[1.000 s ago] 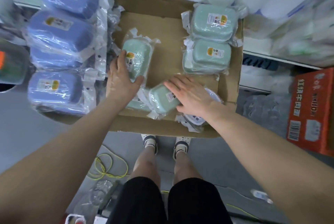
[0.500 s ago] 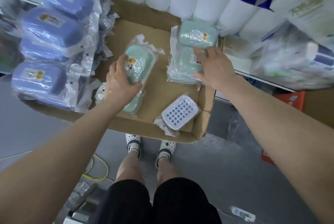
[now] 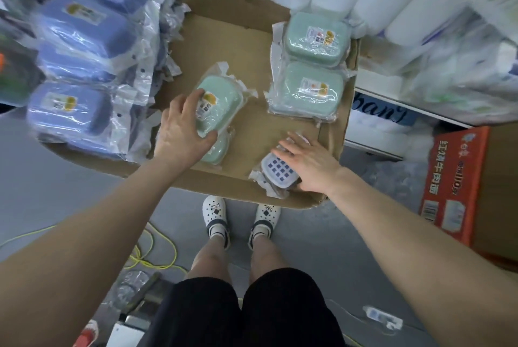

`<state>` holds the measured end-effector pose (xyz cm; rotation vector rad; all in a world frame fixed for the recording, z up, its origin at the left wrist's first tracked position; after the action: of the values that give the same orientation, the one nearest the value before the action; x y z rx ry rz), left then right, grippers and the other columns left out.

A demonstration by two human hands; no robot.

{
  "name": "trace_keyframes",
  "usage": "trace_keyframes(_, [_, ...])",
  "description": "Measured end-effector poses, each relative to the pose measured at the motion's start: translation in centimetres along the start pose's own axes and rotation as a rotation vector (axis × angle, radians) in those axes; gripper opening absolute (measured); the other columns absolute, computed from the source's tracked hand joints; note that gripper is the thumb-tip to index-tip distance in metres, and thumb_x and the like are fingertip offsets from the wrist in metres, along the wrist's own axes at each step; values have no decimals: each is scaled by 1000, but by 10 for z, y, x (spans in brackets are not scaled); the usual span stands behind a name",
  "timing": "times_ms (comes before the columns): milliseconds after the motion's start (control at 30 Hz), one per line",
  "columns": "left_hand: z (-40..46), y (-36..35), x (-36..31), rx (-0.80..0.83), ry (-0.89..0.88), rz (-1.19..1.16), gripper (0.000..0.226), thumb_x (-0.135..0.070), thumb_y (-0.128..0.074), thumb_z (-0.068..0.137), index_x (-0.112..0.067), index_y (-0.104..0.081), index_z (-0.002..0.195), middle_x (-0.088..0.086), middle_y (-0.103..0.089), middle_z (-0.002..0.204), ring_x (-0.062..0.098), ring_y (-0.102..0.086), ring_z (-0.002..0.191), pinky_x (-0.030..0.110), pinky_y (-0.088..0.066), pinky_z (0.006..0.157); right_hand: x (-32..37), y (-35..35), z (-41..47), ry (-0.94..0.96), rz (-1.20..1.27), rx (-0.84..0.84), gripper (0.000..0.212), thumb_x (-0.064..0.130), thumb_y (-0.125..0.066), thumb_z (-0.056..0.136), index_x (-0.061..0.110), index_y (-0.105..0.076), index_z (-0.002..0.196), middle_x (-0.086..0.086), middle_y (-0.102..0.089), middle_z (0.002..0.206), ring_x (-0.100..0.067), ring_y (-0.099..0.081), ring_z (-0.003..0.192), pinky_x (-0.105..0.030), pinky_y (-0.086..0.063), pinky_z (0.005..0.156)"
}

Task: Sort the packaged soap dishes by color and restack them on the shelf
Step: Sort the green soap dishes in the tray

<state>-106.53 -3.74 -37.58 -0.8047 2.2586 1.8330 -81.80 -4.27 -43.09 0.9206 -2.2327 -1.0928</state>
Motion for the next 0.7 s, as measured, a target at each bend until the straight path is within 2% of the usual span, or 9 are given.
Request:
trace_keyframes(67, [-4, 0, 4, 12, -44, 46, 80, -32, -71, 74, -31, -30, 144, 12, -38, 141, 38, -42, 121, 50, -40, 98, -2, 4, 2, -14, 4, -64, 97, 36, -82, 71, 21, -28, 150, -8, -30, 154, -30, -24, 145, -45, -13, 120])
trace_keyframes(167, [-12, 1, 12, 45, -123, 123, 82, -29, -72, 71, -29, -32, 142, 12, -38, 139, 39, -41, 121, 52, -39, 101, -1, 21, -7, -74, 90, -159, 92, 51, -74, 70, 19, -32, 145, -10, -40, 138, -29, -42, 127, -44, -29, 114])
trace_keyframes(233, [-17, 1, 12, 72, -191, 185, 83, -28, -73, 67, -27, -35, 141, 13, -40, 137, 40, -41, 119, 53, -40, 100, -7, 42, -23, -142, 171, -284, 91, 63, -63, 70, 18, -33, 143, -10, -43, 129, -27, -48, 117, -44, -40, 106])
trace_keyframes(333, [-24, -4, 0, 118, -337, 251, 84, -31, -75, 63, -27, -39, 139, 11, -43, 135, 38, -43, 117, 51, -40, 101, -25, 73, -55, -235, 368, -494, 93, 67, -54, 73, 13, -32, 145, -14, -45, 125, -26, -53, 107, -40, -51, 91])
trace_keyframes(433, [-30, -24, -26, 203, -476, 269, 85, -32, -76, 67, -30, -35, 141, 8, -41, 141, 34, -42, 120, 48, -39, 104, -42, 103, -75, -311, 389, -647, 92, 66, -52, 76, 10, -33, 146, -17, -47, 121, -28, -55, 100, -36, -51, 82])
trace_keyframes(533, [-29, -58, -59, 308, -584, 287, 88, -28, -74, 72, -32, -26, 145, 7, -32, 150, 32, -36, 132, 48, -35, 110, -54, 126, -76, -386, 273, -740, 81, 61, -53, 79, 12, -41, 143, -18, -47, 123, -30, -52, 106, -44, -46, 92])
trace_keyframes(700, [-19, -115, -94, 438, -590, 347, 85, -35, -70, 83, -32, -18, 150, 4, -19, 158, 29, -24, 142, 47, -30, 114, -70, 136, -50, -446, 245, -739, 68, 59, -48, 85, 18, -49, 138, -16, -48, 127, -32, -49, 114, -42, -38, 99])
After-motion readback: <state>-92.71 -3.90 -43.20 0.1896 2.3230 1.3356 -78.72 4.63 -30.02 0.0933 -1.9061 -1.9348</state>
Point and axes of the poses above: each hand's wrist, its own z-axis towards the middle knuckle, its own y-axis out of the back of the hand, x = y × z, the point moved 7 cm from there along z, towards the middle knuckle
